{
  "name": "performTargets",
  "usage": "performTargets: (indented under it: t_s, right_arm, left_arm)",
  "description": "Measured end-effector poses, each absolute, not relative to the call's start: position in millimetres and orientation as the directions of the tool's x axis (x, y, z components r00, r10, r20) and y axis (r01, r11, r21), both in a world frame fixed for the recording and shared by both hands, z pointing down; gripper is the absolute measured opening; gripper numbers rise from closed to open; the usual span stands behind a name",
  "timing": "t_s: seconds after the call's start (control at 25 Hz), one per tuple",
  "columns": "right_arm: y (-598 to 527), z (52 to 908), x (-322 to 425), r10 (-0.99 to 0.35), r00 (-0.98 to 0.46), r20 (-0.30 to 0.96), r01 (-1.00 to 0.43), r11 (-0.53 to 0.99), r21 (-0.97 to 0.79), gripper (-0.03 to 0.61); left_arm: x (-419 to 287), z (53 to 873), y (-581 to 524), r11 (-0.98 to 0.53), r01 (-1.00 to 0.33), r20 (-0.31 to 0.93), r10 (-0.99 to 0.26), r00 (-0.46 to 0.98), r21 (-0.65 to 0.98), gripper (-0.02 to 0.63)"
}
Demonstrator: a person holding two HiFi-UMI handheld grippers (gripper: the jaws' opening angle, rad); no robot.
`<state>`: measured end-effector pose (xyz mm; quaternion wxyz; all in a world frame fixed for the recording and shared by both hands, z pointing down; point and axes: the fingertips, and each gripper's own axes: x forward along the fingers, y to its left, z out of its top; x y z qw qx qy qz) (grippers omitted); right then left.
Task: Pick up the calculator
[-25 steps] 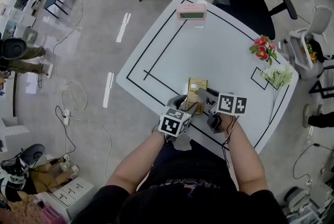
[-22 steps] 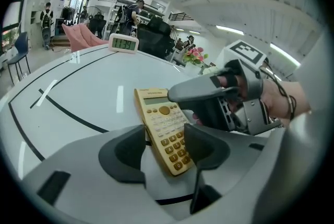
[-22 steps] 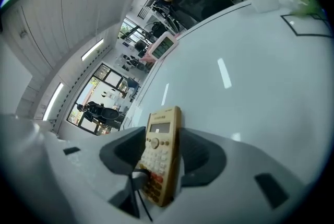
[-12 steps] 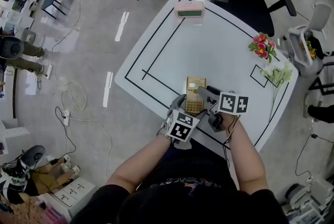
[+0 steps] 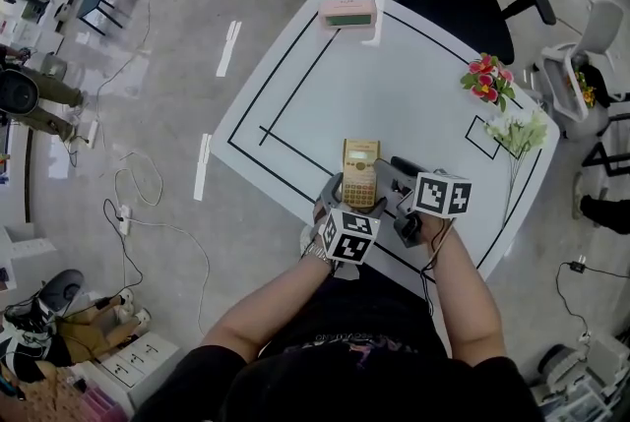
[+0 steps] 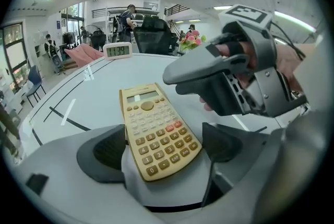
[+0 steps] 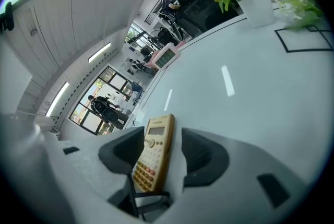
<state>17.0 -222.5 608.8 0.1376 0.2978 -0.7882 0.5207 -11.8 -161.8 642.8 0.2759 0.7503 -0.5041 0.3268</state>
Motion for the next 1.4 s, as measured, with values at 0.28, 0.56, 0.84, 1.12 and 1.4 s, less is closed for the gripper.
performTargets:
  t_s: [0.28, 0.56, 0.84, 1.12, 1.4]
  right_arm:
    - [-220, 606, 26, -0.34, -0.786, 0.517, -0.61, 0.284, -0.74, 0.212]
    - [-213, 603, 30, -0.343, -0.79, 0.508, -0.602, 0.281, -0.747, 0.212]
    - [-211, 603, 22, -0.328, -0.811, 0.483, -0.567, 0.24, -0.788, 0.212]
    - [-212, 608, 6, -0.278, -0.829, 0.485, -0.547, 0.219, -0.808, 0.212]
    - [-205, 619, -14, -0.174, -0.842, 0.511, -0.538, 0.185, -0.822, 0.212]
  left_arm:
    - [-16, 644, -168, -0.274, -0.96, 0.756, -0.614, 0.226, 0.064, 0.445]
    - [-22, 640, -166, -0.281, -0.946, 0.741, -0.6, 0.302, 0.159, 0.411]
    - [-28, 625, -169, -0.243, -0.892, 0.678, -0.584, 0.448, 0.38, 0.403]
    - [-29, 622, -169, -0.236, -0.867, 0.653, -0.578, 0.488, 0.439, 0.4]
    - [-31, 621, -169, -0.234, -0.856, 0.644, -0.576, 0.504, 0.461, 0.399]
